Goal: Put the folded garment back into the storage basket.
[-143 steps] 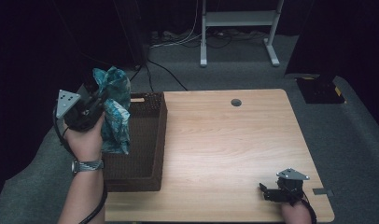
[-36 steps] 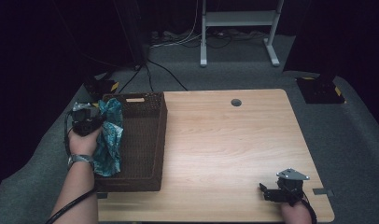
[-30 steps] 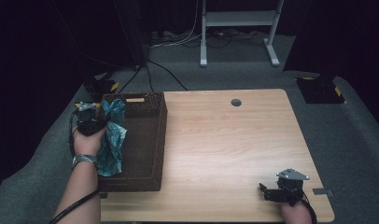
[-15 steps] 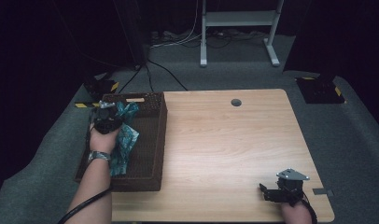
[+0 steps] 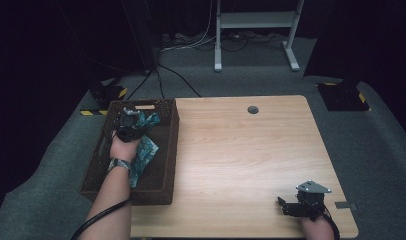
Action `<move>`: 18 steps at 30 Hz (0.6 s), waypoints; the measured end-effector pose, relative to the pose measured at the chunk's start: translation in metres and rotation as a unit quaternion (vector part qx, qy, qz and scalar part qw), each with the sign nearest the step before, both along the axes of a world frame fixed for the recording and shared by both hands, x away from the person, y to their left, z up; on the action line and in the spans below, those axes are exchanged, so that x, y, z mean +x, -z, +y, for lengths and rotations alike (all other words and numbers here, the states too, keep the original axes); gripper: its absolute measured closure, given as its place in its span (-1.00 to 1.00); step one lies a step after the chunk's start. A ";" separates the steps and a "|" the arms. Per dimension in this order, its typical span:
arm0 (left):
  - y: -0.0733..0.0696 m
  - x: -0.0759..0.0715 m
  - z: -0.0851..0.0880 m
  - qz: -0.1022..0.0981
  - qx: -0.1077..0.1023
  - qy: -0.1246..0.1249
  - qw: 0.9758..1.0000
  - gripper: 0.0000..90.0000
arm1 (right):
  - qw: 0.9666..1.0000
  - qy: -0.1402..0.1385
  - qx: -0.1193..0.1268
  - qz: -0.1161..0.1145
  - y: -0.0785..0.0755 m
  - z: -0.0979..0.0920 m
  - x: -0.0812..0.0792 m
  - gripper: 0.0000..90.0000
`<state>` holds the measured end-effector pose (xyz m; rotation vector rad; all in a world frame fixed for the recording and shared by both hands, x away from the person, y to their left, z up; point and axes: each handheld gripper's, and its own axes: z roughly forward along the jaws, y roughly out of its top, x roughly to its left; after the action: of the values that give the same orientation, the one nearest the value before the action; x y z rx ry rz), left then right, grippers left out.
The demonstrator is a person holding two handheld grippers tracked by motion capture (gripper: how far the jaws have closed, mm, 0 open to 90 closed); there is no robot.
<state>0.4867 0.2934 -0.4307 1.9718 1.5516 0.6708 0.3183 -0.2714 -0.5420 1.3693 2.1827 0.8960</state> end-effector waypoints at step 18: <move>0.012 0.016 -0.037 0.029 0.006 0.023 0.999 0.39 | 1.000 -0.002 0.002 0.001 0.000 0.000 0.000 -0.99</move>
<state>0.5022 0.2564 -0.4423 2.0466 1.5341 0.6116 0.3181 -0.2712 -0.5420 1.3673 2.1871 0.9011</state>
